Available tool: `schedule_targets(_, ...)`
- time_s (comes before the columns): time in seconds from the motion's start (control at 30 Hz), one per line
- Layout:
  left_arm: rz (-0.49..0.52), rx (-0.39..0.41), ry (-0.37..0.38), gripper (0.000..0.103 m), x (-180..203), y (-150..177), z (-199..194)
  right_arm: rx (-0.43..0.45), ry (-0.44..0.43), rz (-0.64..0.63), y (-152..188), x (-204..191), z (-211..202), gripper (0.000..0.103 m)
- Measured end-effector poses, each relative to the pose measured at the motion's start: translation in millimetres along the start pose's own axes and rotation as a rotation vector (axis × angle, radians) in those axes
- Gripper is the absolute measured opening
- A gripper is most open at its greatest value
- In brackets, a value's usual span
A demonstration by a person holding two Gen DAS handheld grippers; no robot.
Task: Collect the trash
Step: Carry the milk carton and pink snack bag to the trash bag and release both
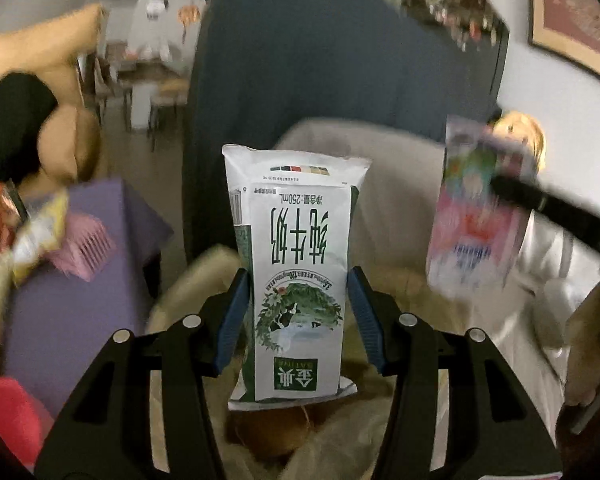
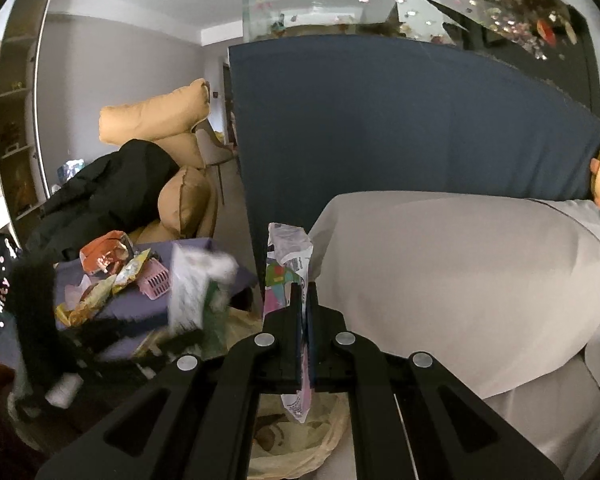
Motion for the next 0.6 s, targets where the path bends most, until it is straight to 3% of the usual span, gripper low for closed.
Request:
schedule_targets(0.1, -0.076, -0.095, 0.034, 0.038, -7.3, 6.7, 8.1, -0.008, -0.005, 0.004, 3.1, -1.9, 2.4, 0.004)
schedule_targets(0.3, -0.056, -0.156, 0.023, 0.036, -2.2, 11.4, 12.2, -0.015, -0.015, 0.027, 7.4, 3.3, 7.1, 0.004)
schedule_targets(0.5, -0.135, -0.328, 0.098, 0.035, -3.7, 30.6, 17.5, -0.043, -0.074, 0.036, 14.0, -2.3, 12.3, 0.004)
schedule_targets(0.6, -0.164, -0.343, 0.118, 0.035, -7.4, 41.6, 3.9, -0.062, -0.108, 0.052, 19.9, -8.3, 22.0, 0.004)
Point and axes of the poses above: each gripper's, at about its wrist camera, not at the fingertips, and z roughly the way its jaws point, x to its right, y to its underside, the point moved 1 cm from there along z, roughly the way its jaws point, and after that the axes turned 1 degree about -y, right-handed, at the moved point
